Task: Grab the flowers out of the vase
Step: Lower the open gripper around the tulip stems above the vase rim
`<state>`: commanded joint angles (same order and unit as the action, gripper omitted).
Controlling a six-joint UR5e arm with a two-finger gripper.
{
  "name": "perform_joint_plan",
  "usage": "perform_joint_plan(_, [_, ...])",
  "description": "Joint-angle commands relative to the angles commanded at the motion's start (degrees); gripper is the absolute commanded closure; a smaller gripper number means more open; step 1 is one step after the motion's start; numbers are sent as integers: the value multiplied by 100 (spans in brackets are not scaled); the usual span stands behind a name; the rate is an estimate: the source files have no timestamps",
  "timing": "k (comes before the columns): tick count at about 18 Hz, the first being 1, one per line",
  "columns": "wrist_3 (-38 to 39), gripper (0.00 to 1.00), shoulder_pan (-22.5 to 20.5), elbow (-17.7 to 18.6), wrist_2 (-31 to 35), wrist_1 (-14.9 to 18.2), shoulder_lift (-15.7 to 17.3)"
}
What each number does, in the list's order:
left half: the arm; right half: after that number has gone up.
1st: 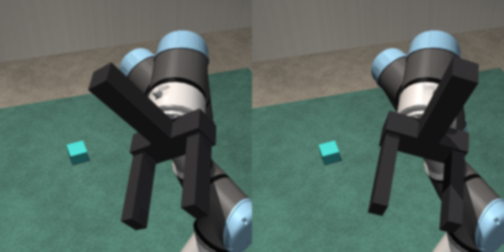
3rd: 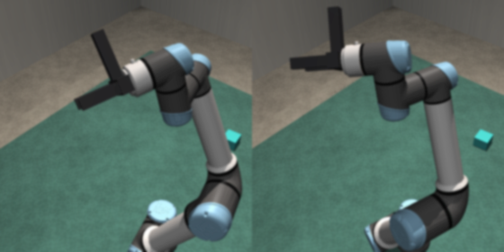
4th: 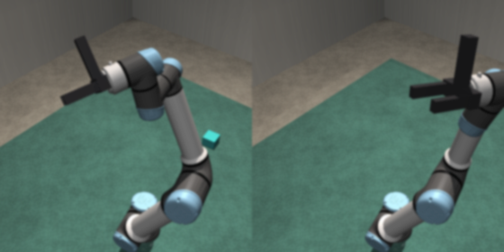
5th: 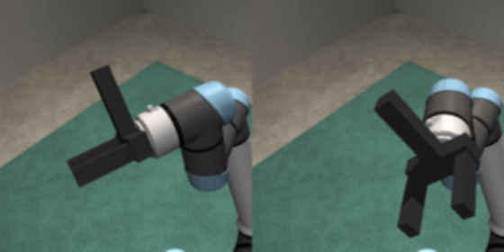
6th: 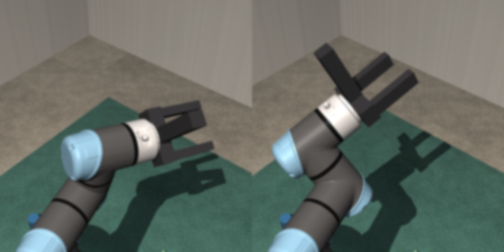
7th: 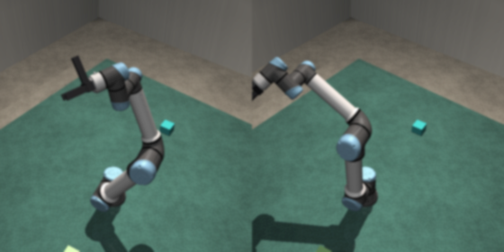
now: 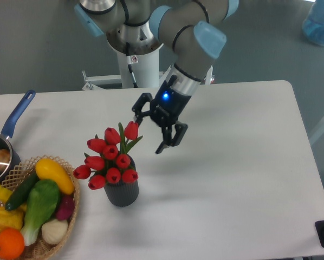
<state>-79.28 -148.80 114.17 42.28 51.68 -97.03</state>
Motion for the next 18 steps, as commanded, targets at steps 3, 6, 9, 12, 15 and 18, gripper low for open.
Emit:
perform_joint_plan(3, [0, 0, 9, 9, -324, 0, 0])
perform_joint_plan(6, [0, 0, 18, 0, -492, -26, -114])
perform_joint_plan(9, [9, 0, 70, -9, -668, -88, -193])
perform_joint_plan(12, [9, 0, 97, 0, -677, -97, -237])
perform_joint_plan(15, [9, 0, 141, -17, -686, -175, -281])
perform_joint_plan(18, [61, 0, 141, -79, -695, -202, -343])
